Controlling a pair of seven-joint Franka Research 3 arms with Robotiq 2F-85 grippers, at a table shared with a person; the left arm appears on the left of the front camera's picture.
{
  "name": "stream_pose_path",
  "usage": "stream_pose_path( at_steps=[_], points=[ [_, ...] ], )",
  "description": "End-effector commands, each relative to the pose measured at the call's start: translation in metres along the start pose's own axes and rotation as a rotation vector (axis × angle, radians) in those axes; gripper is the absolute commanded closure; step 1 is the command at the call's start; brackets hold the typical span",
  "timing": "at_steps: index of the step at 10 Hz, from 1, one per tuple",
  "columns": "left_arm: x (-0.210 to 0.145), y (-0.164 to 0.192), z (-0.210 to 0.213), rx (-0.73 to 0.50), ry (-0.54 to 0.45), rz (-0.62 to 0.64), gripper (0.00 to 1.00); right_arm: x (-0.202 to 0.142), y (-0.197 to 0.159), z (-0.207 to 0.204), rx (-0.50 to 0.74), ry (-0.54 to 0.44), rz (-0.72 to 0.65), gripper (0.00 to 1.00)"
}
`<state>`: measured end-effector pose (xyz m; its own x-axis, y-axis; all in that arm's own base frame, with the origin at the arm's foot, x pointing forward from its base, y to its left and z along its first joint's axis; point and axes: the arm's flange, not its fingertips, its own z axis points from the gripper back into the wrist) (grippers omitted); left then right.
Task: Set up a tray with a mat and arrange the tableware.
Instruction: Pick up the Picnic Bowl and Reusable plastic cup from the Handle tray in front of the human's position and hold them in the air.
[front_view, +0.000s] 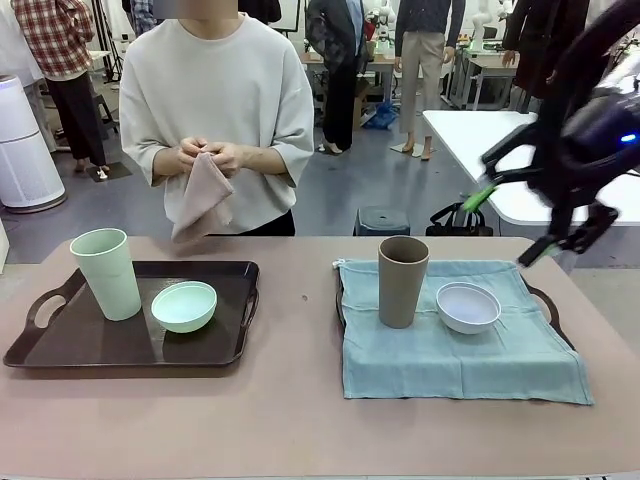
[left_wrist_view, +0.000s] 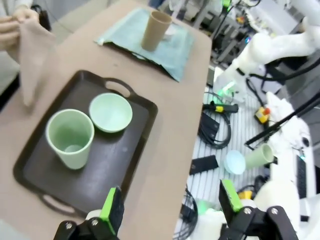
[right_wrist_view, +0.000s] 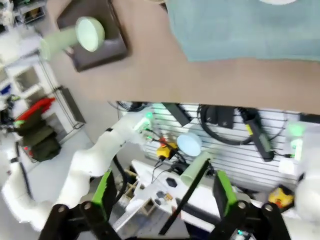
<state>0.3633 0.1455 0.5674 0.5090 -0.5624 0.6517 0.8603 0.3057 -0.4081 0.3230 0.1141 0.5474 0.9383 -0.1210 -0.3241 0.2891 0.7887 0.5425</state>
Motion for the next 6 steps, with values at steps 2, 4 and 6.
stream_pose_path(
  at_steps=[2,4,6],
  points=[
    [0.002,0.007,-0.008,0.068,-0.059,-0.009,0.00,0.009,0.032,-0.054,-0.107,-0.006,-0.022,0.00],
    [0.002,0.003,0.001,0.019,-0.013,-0.002,0.00,-0.001,0.030,-0.051,-0.083,-0.008,0.001,0.00],
    [0.002,0.003,0.001,0.019,-0.013,-0.002,0.00,-0.001,0.030,-0.051,-0.083,-0.008,0.001,0.00]
  ],
)
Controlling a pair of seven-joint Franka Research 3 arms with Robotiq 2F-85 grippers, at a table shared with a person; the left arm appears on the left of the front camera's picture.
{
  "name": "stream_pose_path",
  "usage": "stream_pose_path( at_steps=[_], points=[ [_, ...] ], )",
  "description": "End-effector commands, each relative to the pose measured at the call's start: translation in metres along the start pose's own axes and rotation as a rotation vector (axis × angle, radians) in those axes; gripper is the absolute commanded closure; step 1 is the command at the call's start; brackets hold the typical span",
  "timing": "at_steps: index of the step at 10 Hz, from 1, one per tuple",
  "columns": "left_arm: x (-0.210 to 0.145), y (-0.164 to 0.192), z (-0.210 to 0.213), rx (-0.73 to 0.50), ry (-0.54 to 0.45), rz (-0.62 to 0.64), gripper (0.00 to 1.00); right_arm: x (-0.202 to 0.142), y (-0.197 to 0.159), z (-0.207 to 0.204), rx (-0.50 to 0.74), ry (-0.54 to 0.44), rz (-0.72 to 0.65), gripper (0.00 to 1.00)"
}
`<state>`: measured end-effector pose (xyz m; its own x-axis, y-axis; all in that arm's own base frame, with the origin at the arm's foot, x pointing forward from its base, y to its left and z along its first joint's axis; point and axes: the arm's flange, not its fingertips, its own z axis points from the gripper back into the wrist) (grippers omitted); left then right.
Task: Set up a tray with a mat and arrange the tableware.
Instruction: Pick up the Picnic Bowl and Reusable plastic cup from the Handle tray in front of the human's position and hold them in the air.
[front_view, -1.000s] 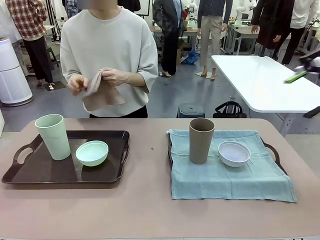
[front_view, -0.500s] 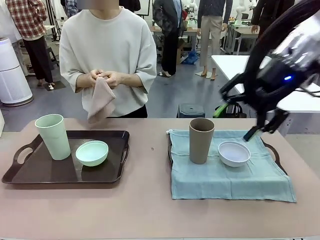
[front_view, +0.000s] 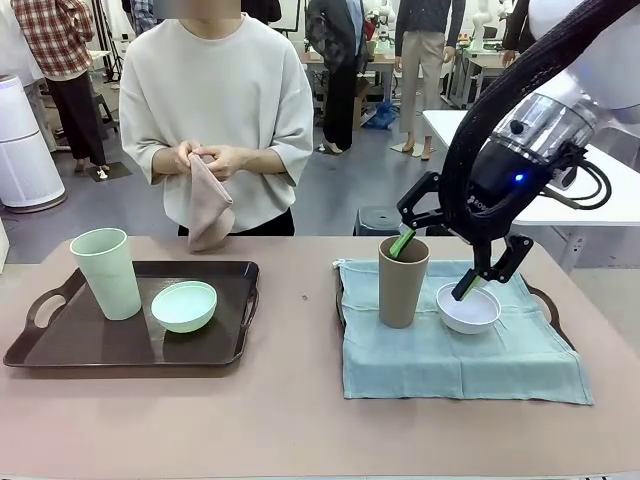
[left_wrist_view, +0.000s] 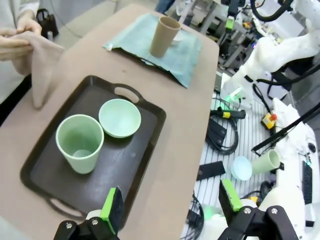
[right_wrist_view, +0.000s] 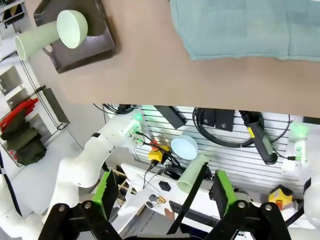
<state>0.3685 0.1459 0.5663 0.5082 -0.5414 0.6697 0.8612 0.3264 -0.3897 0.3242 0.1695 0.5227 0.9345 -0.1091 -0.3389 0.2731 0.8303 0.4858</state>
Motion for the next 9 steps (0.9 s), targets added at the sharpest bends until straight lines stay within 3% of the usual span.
stream_pose_path(
  at_steps=[1,2,3,4,5,7,9],
  points=[
    [0.000,-0.002,0.001,-0.008,0.014,-0.001,0.00,-0.003,-0.001,0.001,-0.011,-0.028,-0.001,0.00],
    [0.000,-0.002,0.001,-0.008,0.014,-0.001,0.00,0.000,0.000,0.000,0.000,0.000,0.000,0.00],
    [0.000,0.000,0.000,-0.001,0.000,0.000,0.00,0.003,-0.006,0.009,0.004,-0.111,-0.001,0.00],
    [0.010,0.011,0.001,-0.016,-0.003,-0.026,0.00,0.011,0.018,0.002,-0.065,-0.202,0.038,0.00],
    [0.014,0.021,0.000,-0.052,0.001,-0.104,0.00,0.019,0.049,-0.010,-0.144,-0.232,0.089,0.00],
    [0.014,0.026,0.003,-0.031,-0.047,-0.280,0.00,0.025,0.110,-0.038,-0.263,-0.241,0.175,0.00],
    [0.006,0.035,-0.001,-0.044,-0.061,-0.406,0.00,0.022,0.158,-0.075,-0.347,-0.179,0.261,0.00]
  ],
)
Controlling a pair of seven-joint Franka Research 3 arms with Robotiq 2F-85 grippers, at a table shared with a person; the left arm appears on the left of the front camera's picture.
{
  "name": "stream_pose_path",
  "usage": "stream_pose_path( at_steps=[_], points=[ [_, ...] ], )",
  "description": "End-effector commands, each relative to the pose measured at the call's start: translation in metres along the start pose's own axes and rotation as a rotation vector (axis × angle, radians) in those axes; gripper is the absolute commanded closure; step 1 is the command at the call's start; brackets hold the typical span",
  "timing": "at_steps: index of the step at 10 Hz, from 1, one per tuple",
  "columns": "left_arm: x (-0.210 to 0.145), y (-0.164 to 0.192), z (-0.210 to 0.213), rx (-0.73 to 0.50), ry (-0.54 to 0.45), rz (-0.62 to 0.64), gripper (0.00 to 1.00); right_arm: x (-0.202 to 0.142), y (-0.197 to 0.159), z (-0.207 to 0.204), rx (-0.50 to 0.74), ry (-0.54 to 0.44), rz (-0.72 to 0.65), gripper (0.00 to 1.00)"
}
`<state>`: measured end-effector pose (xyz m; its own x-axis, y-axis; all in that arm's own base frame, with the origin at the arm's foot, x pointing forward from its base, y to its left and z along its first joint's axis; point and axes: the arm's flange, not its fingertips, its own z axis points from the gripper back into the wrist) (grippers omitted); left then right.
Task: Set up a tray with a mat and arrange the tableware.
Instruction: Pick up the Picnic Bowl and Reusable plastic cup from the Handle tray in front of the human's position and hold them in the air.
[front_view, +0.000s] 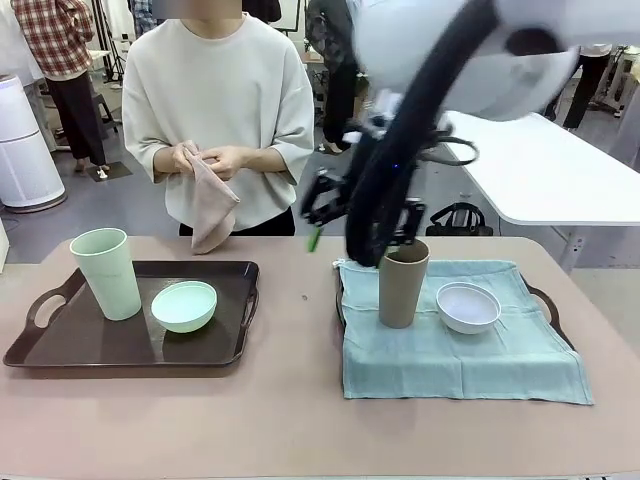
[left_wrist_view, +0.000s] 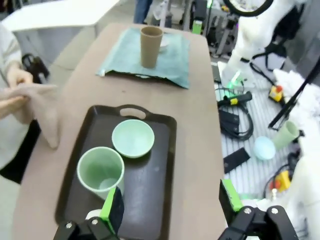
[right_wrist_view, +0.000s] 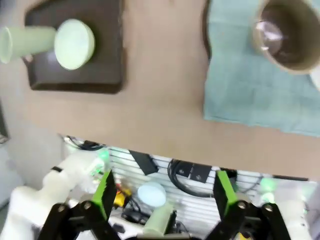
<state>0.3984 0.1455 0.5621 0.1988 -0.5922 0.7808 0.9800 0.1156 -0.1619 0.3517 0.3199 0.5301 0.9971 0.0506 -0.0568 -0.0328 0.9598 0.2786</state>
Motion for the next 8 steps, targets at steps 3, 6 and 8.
stream_pose_path(
  at_steps=[3,6,8],
  points=[
    [-0.018,0.024,0.005,-0.027,-0.076,-0.292,0.00,0.036,0.071,-0.031,-0.142,-0.023,0.076,0.00],
    [-0.028,0.040,0.005,-0.033,-0.095,-0.369,0.00,0.043,0.103,-0.062,-0.112,-0.040,0.145,0.00],
    [-0.036,0.055,-0.001,-0.012,-0.076,-0.334,0.00,0.048,0.115,-0.079,-0.100,-0.027,0.162,0.00]
  ],
)
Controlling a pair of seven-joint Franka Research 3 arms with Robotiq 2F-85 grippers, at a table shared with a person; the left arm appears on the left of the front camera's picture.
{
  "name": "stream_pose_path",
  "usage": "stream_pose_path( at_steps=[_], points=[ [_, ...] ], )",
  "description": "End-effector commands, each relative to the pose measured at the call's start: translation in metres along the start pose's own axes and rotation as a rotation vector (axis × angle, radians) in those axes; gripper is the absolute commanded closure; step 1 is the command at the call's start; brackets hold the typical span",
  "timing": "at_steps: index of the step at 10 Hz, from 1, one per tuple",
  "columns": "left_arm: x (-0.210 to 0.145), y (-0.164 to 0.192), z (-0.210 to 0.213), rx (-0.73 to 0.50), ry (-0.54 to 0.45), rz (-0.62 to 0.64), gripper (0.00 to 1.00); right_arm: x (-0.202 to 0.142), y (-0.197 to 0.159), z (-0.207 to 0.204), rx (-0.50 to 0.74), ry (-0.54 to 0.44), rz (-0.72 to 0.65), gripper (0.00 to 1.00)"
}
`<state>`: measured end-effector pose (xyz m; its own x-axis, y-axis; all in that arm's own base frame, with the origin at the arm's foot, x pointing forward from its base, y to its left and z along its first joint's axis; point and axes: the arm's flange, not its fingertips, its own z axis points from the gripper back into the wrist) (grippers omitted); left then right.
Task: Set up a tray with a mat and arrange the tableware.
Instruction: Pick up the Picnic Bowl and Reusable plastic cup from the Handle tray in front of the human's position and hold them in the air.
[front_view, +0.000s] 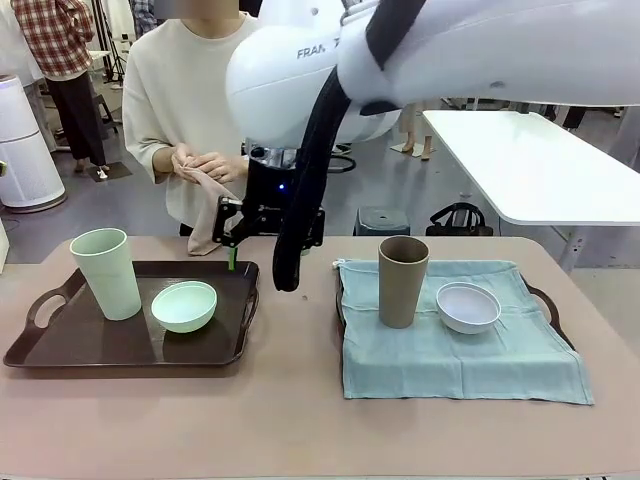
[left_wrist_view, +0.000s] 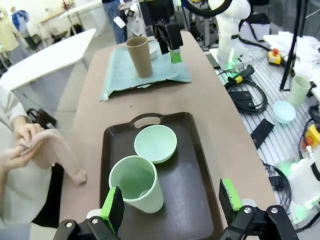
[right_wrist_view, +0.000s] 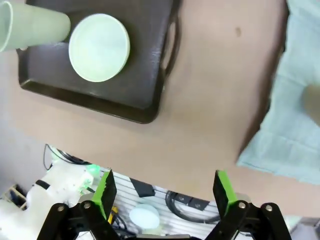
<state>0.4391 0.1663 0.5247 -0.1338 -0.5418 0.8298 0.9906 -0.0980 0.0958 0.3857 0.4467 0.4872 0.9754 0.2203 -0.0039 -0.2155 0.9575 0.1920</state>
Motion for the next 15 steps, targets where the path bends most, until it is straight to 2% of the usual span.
stream_pose_path(
  at_steps=[1,2,3,4,5,9,10,13,15],
  points=[
    [-0.011,0.016,0.002,0.016,0.005,0.013,0.00,0.012,0.009,-0.011,0.002,-0.018,-0.012,0.00],
    [-0.019,0.013,0.001,0.030,0.016,0.029,0.00,0.011,0.010,-0.019,0.012,-0.017,0.002,0.00],
    [-0.026,0.017,0.001,0.051,0.048,0.053,0.00,0.018,0.010,-0.021,0.056,-0.059,0.033,0.00],
    [-0.027,0.015,0.000,0.069,0.044,0.069,0.00,0.009,0.009,-0.023,0.065,-0.068,0.058,0.00],
    [-0.025,0.013,-0.001,0.020,0.024,0.040,0.00,0.012,0.009,-0.019,0.032,-0.008,0.010,0.00],
    [-0.025,0.013,-0.001,0.020,0.024,0.040,0.00,0.015,0.009,-0.020,0.039,-0.021,0.018,0.00],
    [-0.028,0.015,-0.003,0.023,0.030,0.048,0.00,0.010,0.007,-0.021,-0.059,-0.074,-0.023,0.00],
    [-0.058,0.050,-0.016,0.092,0.024,-0.032,0.00,0.041,0.047,-0.048,-0.270,-0.200,-0.083,0.00],
    [-0.074,0.057,-0.022,0.133,0.057,-0.051,0.00,0.060,0.069,-0.070,-0.266,-0.165,-0.061,0.00]
  ],
)
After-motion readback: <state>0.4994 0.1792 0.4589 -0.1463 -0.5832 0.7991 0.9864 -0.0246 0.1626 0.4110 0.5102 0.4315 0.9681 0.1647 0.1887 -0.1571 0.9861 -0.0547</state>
